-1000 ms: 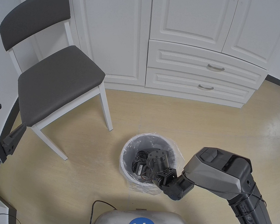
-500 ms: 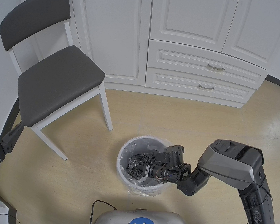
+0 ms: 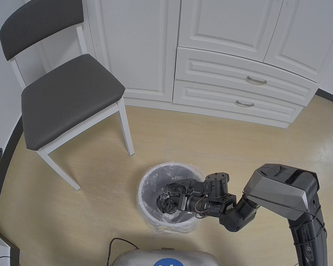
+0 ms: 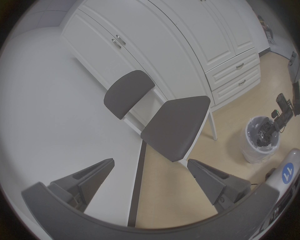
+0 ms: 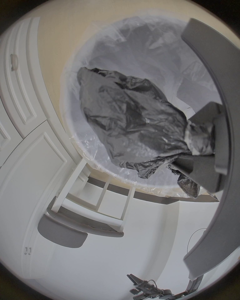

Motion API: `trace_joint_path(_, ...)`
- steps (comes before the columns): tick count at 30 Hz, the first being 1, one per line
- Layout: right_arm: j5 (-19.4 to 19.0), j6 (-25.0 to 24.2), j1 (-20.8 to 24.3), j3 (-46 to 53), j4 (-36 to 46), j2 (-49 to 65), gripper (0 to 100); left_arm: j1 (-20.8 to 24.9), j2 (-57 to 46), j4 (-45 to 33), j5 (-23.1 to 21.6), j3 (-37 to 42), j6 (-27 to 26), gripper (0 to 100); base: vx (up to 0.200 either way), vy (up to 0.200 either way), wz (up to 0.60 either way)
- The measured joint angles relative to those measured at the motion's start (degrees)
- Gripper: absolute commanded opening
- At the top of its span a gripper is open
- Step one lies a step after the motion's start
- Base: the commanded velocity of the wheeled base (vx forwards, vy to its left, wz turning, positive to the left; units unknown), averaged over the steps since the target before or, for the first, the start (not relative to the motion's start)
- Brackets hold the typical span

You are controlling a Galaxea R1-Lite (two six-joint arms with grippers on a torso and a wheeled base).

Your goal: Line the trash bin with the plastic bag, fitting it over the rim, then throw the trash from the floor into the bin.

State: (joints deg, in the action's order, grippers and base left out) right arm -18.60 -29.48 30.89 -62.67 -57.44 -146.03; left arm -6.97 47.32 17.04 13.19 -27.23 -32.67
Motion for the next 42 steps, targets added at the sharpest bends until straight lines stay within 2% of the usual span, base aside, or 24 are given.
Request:
trace_joint_path(28,1.0,0.0,0.0,-1.2,-0.2,-0.7,0,-0.7,0.0,0.2,-0.4,0.8,-0.3,100,0.0,0.0,0.0)
trace_joint_path(33,4.9,-0.2,0.2,-2.9,-0.9,-1.7,0,-0.5,-0.1,0.1,-0.5,0.9,-0.4,100,0.0,0.0,0.0)
trace_joint_path(36,8.6,0.6,0.5,-3.8,-1.0,-2.4,0,-0.5,-0.1,0.1,-0.5,0.9,-0.6,100,0.0,0.0,0.0)
trace_joint_path(42,16.1,6.2,1.8,-4.4,-1.0,-3.1,0,-0.4,-0.1,0.1,-0.6,1.2,-0.8,100,0.0,0.0,0.0)
